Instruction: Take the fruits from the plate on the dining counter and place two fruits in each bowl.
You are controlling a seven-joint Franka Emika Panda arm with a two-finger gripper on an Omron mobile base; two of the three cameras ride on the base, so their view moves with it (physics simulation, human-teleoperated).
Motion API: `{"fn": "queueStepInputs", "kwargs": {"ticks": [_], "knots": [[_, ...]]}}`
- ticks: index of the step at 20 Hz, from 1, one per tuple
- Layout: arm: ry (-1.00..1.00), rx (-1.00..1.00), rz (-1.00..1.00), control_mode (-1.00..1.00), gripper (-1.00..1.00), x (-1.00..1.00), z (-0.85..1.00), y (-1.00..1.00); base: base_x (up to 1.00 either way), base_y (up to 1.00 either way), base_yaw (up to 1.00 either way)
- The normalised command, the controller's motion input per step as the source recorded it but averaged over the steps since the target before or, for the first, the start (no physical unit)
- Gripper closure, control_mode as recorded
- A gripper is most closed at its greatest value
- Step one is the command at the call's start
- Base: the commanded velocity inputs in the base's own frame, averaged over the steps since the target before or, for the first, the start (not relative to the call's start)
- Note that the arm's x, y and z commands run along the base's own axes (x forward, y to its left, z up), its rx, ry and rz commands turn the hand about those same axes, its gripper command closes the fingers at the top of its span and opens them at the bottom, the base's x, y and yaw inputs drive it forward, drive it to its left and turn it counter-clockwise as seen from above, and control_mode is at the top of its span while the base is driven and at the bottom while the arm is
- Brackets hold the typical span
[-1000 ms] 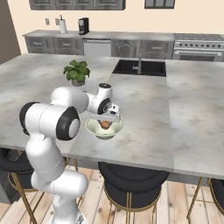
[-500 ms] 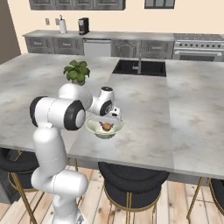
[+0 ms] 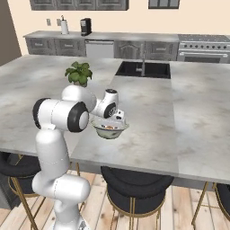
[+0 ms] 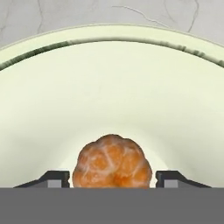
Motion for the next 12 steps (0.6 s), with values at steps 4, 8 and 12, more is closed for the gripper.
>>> {"fn": "queueStepInputs", "kwargs": {"ticks": [4, 8, 12], "knots": [[0.00, 0.00, 0.00, -1.00, -1.00, -0.03, 0.16, 0.00, 0.00, 0.00, 0.00], [-0.02, 0.00, 0.00, -1.00, -1.00, -0.22, 0.52, 0.00, 0.00, 0.00, 0.00], [0.00, 0.00, 0.00, -1.00, -1.00, -0.38, 0.63, 0.00, 0.00, 0.00, 0.00]]}}
